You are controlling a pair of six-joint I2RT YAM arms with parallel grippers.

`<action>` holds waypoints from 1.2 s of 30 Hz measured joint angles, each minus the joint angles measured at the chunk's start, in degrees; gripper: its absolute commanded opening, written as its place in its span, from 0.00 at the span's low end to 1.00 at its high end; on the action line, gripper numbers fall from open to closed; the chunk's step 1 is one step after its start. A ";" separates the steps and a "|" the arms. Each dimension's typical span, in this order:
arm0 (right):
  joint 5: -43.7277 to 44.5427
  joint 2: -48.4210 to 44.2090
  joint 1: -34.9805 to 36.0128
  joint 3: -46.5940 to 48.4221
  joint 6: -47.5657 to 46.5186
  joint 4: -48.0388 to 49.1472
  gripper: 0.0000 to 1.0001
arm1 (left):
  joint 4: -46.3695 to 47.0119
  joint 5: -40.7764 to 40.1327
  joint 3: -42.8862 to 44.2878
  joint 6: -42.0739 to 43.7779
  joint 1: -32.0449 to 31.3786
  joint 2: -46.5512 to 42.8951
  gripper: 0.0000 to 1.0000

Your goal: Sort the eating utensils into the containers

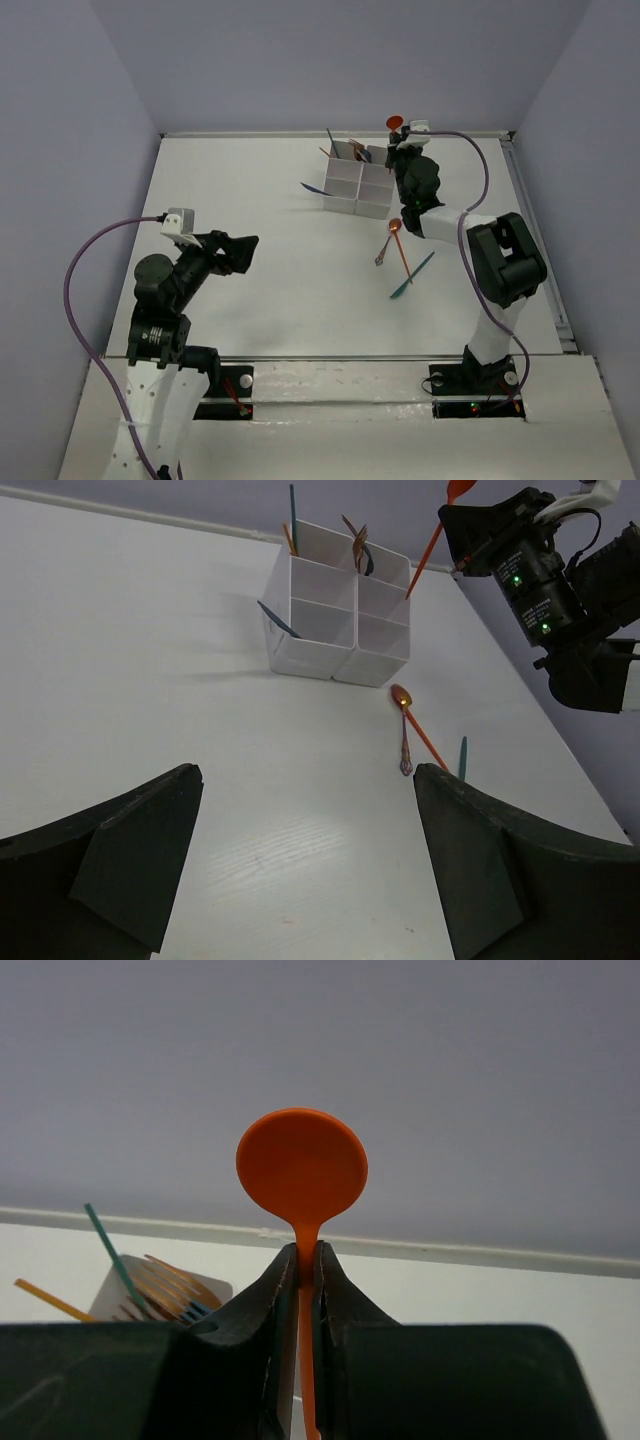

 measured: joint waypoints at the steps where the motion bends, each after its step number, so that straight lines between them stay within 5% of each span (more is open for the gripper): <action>1: -0.02 0.48 -0.44 0.15 0.50 0.28 0.07 | -0.02 0.00 0.00 0.00 0.11 0.13 0.99; 12: -3.13 4.94 -1.97 0.13 4.66 1.64 0.09 | 0.00 0.52 0.00 0.00 1.42 0.81 0.99; 15: -4.31 4.94 -1.97 -0.39 4.92 2.25 0.35 | 0.02 0.79 0.00 0.00 1.49 0.81 0.99; 19: -5.18 4.74 -1.97 -1.75 5.49 1.88 0.53 | 0.02 0.98 0.00 0.00 1.49 0.81 0.99; 30: -1.79 -7.28 -1.07 -6.62 10.45 -8.85 0.47 | 0.11 1.05 0.00 0.00 1.51 -0.31 0.99; 36: 1.84 -18.08 1.62 -10.01 19.54 -25.68 0.42 | 0.31 1.03 0.00 0.00 0.87 -1.36 0.99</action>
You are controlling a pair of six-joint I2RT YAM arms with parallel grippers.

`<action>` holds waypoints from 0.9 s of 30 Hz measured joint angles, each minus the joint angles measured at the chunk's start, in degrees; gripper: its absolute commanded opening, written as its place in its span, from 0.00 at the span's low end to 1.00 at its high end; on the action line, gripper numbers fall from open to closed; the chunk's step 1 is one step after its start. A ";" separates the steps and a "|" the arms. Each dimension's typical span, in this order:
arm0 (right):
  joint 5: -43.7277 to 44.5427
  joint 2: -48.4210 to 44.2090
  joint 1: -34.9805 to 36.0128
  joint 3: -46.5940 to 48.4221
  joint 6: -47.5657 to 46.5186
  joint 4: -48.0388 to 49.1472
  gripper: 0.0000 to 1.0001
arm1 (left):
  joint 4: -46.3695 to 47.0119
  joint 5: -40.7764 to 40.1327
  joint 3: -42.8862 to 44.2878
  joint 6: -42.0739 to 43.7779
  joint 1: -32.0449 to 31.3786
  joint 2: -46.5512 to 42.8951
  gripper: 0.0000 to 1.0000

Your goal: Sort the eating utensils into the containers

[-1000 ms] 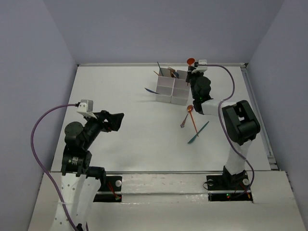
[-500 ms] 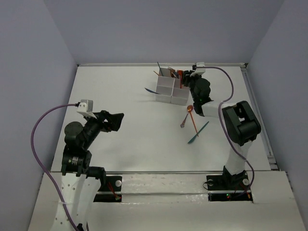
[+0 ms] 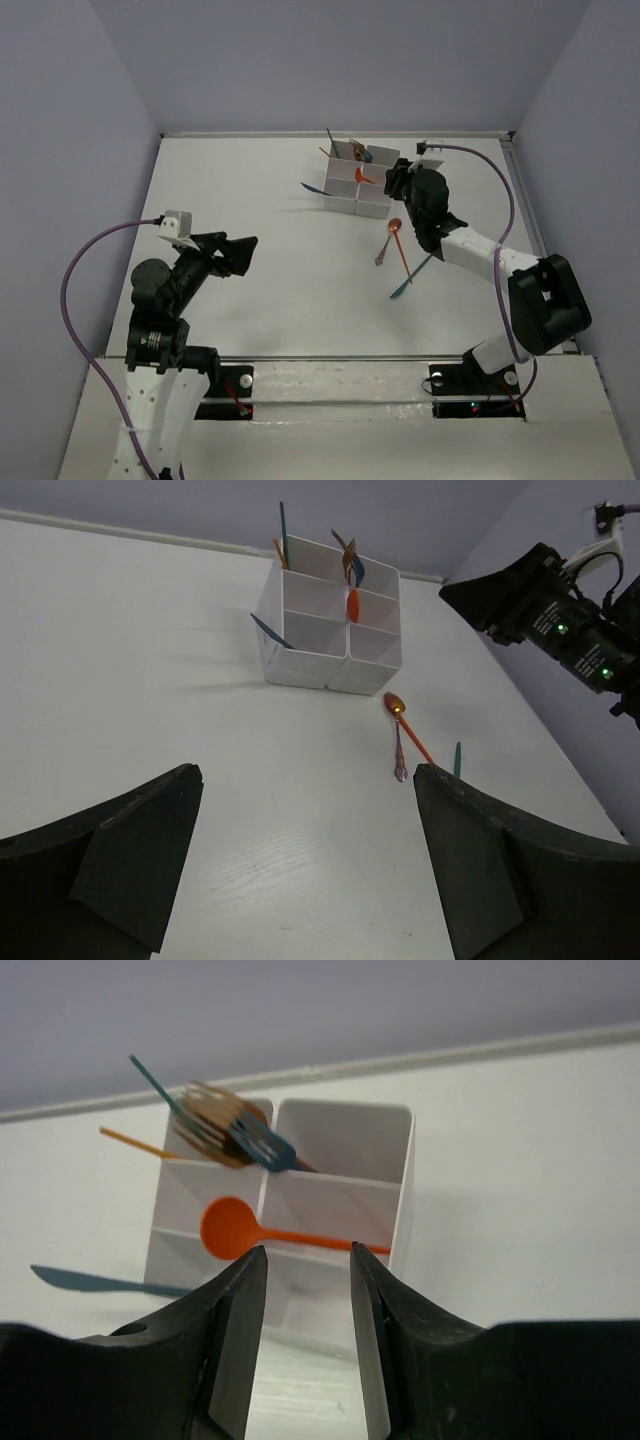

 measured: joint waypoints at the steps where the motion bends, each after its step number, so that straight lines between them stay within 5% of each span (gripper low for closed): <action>1: 0.57 -0.79 0.42 -0.59 1.22 -2.56 0.42 | 0.07 0.00 0.00 0.00 -0.33 -0.20 0.99; 11: 2.80 -1.33 4.85 -4.72 12.20 -24.70 0.42 | 0.11 -0.04 0.00 0.00 -2.80 -2.03 0.99; 27: 3.21 7.13 5.38 -4.50 18.21 -29.59 0.44 | 0.11 -0.59 0.00 0.00 -4.39 -2.67 0.99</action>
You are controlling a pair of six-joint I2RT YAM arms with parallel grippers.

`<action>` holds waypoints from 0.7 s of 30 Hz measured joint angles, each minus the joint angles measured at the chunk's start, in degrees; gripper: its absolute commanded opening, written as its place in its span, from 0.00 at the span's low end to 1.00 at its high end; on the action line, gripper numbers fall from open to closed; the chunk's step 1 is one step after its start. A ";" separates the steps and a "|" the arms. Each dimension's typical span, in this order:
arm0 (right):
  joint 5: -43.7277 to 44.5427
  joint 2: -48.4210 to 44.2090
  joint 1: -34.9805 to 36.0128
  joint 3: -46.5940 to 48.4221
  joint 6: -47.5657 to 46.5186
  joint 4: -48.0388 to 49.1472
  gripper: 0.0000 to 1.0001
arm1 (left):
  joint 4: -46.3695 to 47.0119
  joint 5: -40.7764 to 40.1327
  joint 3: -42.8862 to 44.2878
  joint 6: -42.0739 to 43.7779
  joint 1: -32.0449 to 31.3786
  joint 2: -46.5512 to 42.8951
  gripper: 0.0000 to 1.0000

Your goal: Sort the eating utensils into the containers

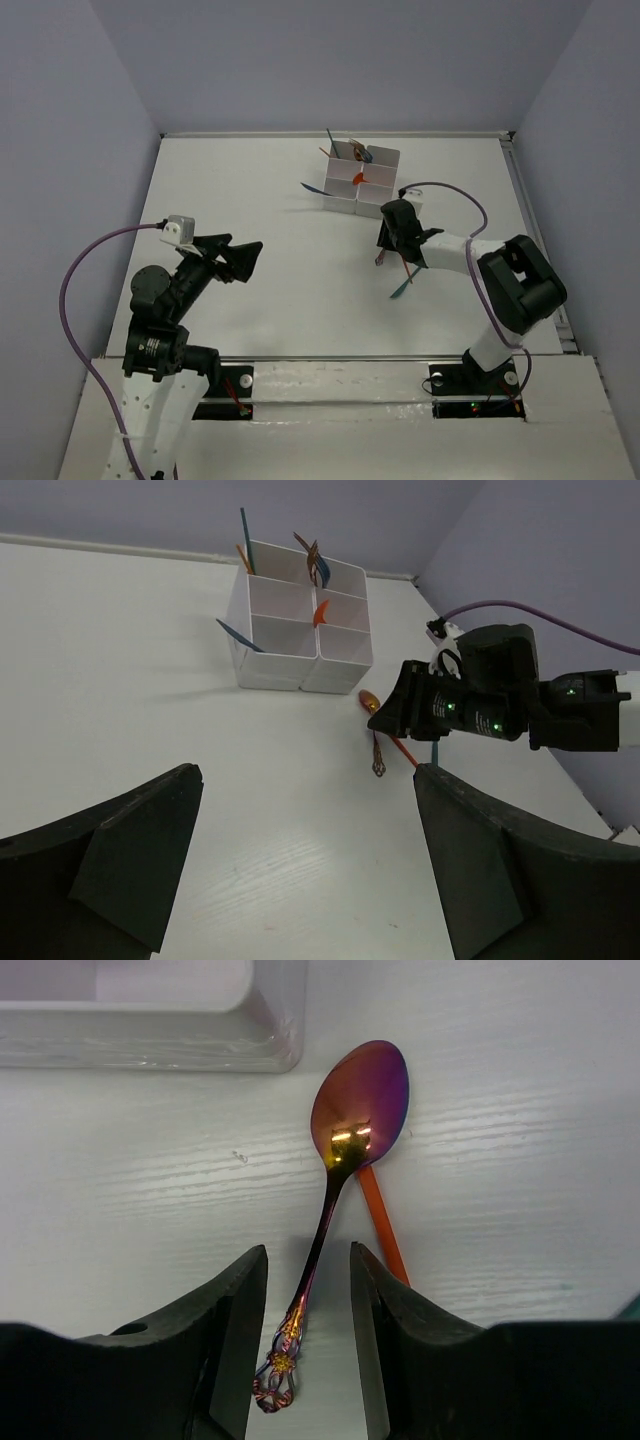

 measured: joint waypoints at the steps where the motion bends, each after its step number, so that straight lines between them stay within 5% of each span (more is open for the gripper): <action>1: 0.31 0.57 0.00 0.26 0.11 -0.02 0.43 | 0.00 -0.02 0.00 0.00 -0.02 0.00 0.99; 13: 6.36 7.19 0.00 4.48 0.11 0.44 0.31 | 0.00 -0.07 0.00 0.00 -0.24 0.22 0.99; 21: 9.09 8.35 0.02 5.40 -0.79 0.42 0.07 | 0.00 -0.04 0.00 -0.02 -0.22 0.44 0.99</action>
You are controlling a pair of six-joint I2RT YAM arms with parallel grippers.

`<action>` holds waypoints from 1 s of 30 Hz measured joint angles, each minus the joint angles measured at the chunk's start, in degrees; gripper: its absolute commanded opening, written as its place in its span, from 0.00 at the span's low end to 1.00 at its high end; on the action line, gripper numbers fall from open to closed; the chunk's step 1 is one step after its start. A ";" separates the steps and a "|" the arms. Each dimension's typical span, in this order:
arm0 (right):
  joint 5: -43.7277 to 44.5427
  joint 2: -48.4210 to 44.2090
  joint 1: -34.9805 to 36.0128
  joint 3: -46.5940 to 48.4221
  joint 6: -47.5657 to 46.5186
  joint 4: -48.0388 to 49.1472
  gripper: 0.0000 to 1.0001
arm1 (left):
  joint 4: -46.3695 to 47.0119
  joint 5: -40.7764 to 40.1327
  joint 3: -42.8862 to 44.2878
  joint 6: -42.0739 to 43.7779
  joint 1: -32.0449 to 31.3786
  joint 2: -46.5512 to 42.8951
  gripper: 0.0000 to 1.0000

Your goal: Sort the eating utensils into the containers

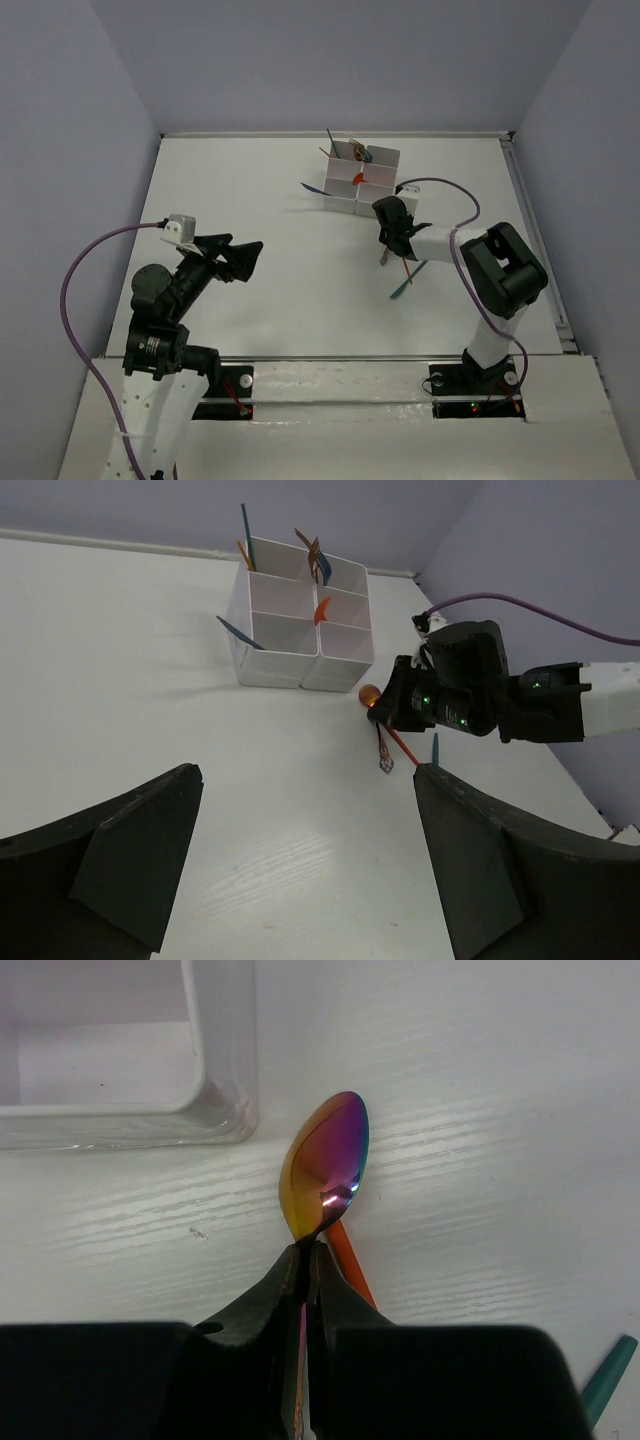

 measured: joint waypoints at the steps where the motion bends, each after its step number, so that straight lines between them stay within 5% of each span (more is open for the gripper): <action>1: 0.04 0.00 0.00 0.00 -0.07 0.02 0.07 | 0.00 0.00 0.00 0.02 0.00 0.02 0.99; 13: -0.74 -8.87 0.00 -4.07 -1.73 2.49 0.07 | 0.00 0.00 0.00 0.02 0.42 0.33 0.99; 20: 0.20 -21.16 0.00 -6.36 -10.23 16.48 0.07 | 0.02 0.09 0.00 0.02 1.05 1.03 0.99; 30: 3.17 -4.63 0.00 2.51 -33.16 45.51 0.07 | 0.02 0.28 -0.07 0.02 1.99 2.14 0.99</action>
